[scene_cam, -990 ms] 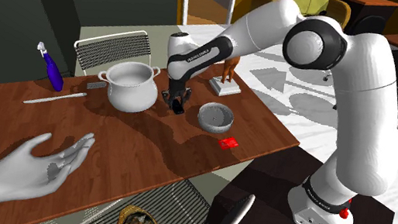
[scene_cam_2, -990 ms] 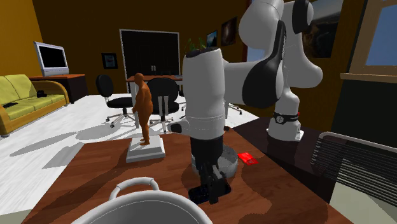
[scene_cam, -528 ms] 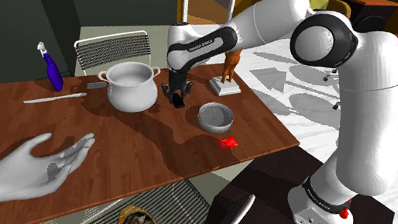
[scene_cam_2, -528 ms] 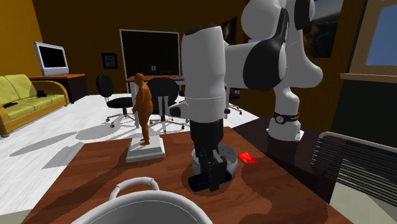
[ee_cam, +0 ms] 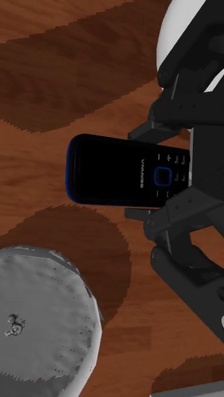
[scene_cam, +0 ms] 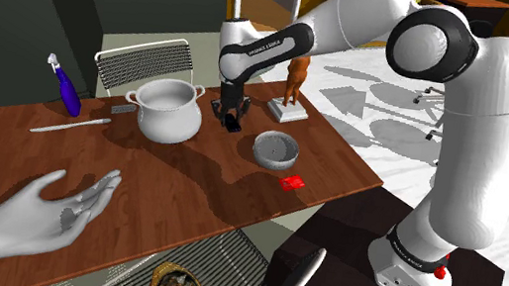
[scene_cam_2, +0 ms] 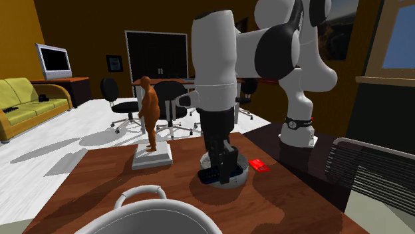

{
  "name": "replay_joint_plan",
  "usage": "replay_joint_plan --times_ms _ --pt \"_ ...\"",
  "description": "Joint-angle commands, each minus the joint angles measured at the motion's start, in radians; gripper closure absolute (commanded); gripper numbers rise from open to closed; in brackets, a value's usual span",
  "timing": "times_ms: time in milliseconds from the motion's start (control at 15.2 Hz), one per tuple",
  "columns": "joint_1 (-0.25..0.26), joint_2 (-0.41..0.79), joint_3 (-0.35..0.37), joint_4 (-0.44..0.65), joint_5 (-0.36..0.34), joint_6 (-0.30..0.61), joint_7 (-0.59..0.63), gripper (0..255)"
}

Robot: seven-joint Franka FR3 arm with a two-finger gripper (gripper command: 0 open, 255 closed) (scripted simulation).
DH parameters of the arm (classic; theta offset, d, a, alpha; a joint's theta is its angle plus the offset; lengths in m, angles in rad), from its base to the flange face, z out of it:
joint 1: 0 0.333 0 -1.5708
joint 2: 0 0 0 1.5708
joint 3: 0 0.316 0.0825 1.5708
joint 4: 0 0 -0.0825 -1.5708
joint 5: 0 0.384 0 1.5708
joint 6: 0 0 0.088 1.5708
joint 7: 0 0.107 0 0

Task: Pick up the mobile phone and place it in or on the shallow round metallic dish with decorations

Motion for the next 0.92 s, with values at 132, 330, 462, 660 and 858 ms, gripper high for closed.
replay_joint_plan --times_ms 132,330,462,660,858 --pt "-0.05 -0.123 -0.005 -0.183 0.02 0.059 -0.057 255" --pt "-0.086 -0.211 -0.013 -0.31 0.036 0.098 -0.107 255" --pt "-0.11 -0.266 -0.021 -0.388 0.047 0.12 -0.144 255" --pt "-0.143 -0.346 -0.037 -0.496 0.061 0.147 -0.202 255" --pt "-0.168 -0.397 -0.054 -0.577 0.07 0.176 -0.249 255"
